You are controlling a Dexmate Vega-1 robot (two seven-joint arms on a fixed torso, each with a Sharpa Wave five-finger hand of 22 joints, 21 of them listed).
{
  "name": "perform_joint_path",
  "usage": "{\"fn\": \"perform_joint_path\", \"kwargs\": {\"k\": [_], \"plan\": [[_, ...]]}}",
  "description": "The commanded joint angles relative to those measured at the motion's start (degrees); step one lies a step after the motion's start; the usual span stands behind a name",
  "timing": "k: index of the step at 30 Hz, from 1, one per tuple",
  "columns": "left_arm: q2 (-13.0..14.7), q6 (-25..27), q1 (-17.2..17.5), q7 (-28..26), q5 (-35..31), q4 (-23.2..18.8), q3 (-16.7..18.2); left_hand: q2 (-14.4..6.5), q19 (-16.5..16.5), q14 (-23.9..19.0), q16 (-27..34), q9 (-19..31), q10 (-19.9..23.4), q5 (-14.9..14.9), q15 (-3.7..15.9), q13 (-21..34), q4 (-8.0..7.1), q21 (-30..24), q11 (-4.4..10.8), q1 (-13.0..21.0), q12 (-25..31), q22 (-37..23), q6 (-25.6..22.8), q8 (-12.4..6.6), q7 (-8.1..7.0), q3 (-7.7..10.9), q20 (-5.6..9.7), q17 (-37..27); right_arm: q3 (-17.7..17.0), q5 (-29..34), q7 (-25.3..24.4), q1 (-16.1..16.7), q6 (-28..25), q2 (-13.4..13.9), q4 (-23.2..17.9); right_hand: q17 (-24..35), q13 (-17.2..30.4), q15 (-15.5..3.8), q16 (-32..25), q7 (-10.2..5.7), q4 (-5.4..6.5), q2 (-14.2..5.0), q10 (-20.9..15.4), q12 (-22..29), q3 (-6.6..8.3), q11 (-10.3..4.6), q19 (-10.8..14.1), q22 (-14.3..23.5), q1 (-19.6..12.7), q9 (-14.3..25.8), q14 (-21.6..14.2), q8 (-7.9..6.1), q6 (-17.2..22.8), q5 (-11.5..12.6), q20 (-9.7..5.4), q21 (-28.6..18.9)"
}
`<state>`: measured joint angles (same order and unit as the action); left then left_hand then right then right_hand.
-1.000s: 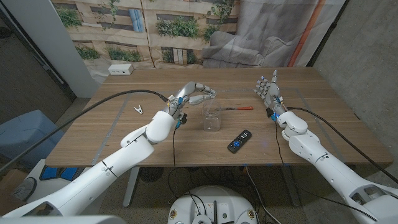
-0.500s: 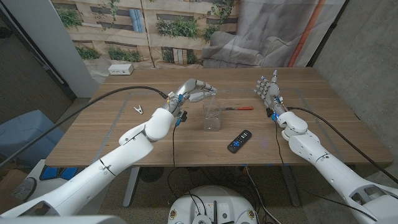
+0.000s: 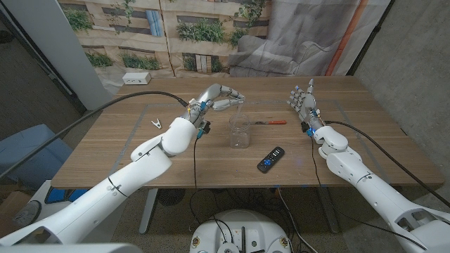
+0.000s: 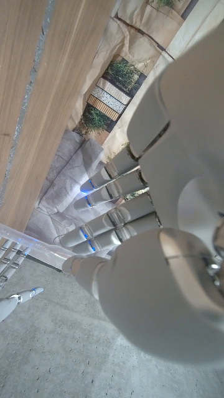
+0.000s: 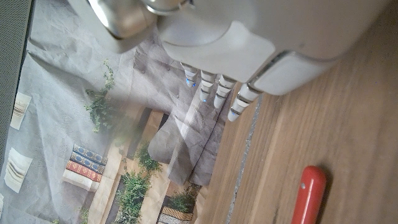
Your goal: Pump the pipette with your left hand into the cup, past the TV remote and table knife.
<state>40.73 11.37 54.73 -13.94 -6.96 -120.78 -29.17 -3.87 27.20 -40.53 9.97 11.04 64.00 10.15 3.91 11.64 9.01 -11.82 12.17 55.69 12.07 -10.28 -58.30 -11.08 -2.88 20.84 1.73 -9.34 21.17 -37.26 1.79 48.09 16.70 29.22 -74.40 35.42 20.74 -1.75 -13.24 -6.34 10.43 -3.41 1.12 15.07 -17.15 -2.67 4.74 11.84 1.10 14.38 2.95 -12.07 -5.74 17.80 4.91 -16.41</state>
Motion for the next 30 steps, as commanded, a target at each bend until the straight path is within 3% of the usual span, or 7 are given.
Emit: {"fn": "perform_joint_path", "kwargs": {"k": [1, 17, 30], "plan": [[0.39, -1.18, 0.32, -1.74, -0.04, -1.3, 1.64, -0.25, 0.14, 0.2, -0.24, 0.19, -0.28, 0.27, 8.09, 0.1, 0.07, -0.07, 0.24, -0.34, -0.07, -0.06, 0.2, 0.11, -0.24, 0.58, 0.13, -0.07, 0.01, 0.0, -0.04, 0.04, -0.07, 0.02, -0.06, 0.26, 0.17, -4.82, -0.34, -0.5, 0.02, -3.3, 0.21, 0.1, -0.38, -0.35, 0.29, 0.31, -0.01, 0.19, 0.32, -0.39, 0.18, 0.32, 0.12, -0.21], [1.07, -1.49, -0.05, -1.45, -0.61, -3.46, 3.37, -0.25, 0.04, 0.52, -0.33, 0.19, -0.79, 0.29, 8.01, 0.09, 0.25, -0.04, 0.27, -0.46, -0.17, -0.07, 0.48, 0.13, -0.32, 0.9, 0.13, -0.02, 0.02, 0.0, 0.05, -0.03, 0.01, -0.02, 0.13, 0.26, 0.16, -4.82, -0.35, -0.53, 0.03, -3.32, 0.1, 0.14, -0.37, -0.19, 0.3, 0.31, -0.01, 0.19, 0.31, -0.36, 0.12, 0.33, 0.08, -0.21], [4.62, -1.34, -1.97, 2.23, -2.51, -4.06, 4.51, -0.32, 0.16, 0.61, -0.32, 0.18, -0.91, 0.3, 7.99, 0.09, 0.3, -0.1, 0.27, -0.58, -0.15, -0.07, 0.5, 0.08, -0.22, 1.1, 0.18, -0.02, 0.03, 0.02, 0.03, -0.05, 0.01, -0.05, 0.14, 0.26, 0.17, -4.86, -0.4, -0.51, 0.03, -3.34, 0.05, 0.16, -0.37, -0.35, 0.25, 0.31, -0.01, 0.19, 0.19, -0.37, 0.12, 0.33, 0.1, -0.19]]}}
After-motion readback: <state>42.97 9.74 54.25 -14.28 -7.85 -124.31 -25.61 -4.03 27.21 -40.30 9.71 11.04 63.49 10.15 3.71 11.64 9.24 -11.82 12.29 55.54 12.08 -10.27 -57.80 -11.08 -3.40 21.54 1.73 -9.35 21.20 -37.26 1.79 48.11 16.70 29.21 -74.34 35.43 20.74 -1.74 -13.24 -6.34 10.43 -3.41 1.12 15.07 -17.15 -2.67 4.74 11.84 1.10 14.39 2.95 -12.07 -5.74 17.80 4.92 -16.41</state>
